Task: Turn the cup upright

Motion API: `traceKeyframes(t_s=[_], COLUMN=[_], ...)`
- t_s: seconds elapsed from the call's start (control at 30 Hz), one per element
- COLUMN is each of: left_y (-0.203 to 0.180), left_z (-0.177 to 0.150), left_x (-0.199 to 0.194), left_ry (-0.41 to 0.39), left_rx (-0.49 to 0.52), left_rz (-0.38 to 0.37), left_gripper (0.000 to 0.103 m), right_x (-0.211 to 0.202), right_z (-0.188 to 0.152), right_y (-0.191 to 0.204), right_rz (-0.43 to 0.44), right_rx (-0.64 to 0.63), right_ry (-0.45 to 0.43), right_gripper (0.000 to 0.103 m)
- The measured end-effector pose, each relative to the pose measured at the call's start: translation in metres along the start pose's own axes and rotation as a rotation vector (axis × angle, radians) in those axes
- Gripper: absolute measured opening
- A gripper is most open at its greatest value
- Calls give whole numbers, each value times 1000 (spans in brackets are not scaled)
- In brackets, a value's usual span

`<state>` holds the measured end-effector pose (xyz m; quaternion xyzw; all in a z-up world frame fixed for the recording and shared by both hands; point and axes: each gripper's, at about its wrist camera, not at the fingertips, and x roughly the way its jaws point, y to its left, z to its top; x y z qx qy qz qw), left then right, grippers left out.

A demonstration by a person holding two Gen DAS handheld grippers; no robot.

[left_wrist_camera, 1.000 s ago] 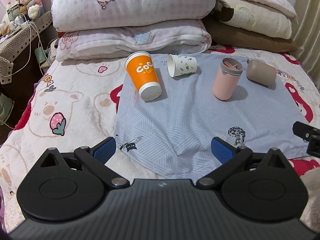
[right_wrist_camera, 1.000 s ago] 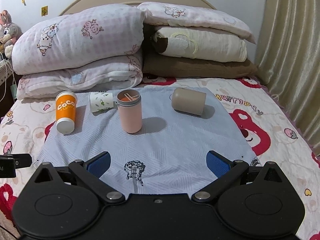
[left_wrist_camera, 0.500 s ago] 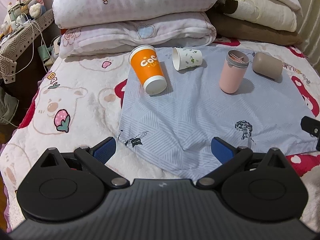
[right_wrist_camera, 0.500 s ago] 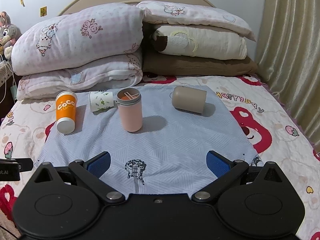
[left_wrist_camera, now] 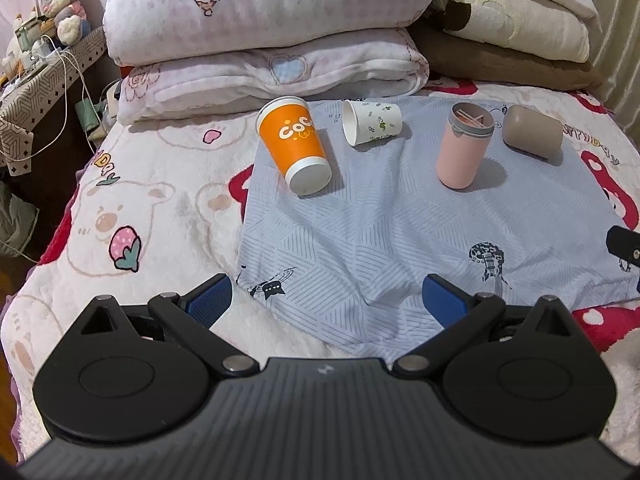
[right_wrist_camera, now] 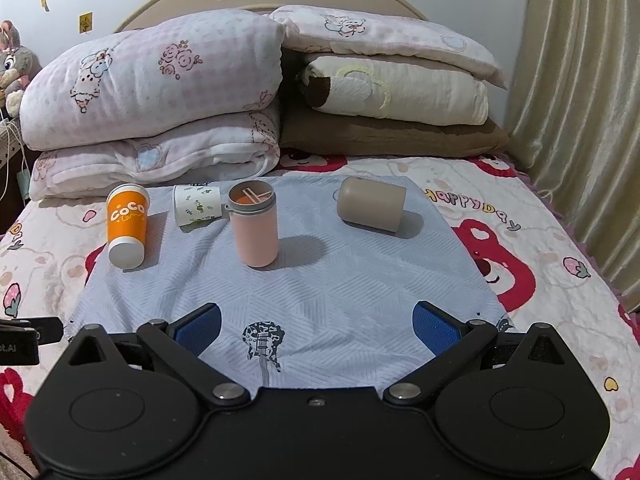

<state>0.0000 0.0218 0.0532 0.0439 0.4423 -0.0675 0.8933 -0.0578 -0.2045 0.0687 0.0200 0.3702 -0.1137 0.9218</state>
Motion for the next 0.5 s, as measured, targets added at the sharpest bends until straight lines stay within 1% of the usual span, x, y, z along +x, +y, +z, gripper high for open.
traceKeyframes(t_s=[0.5], left_y=[2], left_z=[-1], left_x=[-3], left_ry=[-3], left_rx=[-7], left_rz=[-12], left_gripper=[103], right_x=[1], right_z=[-1], right_y=[-2], right_rz=[-10], right_rx=[-1], right_ry=[4], right_gripper=[103])
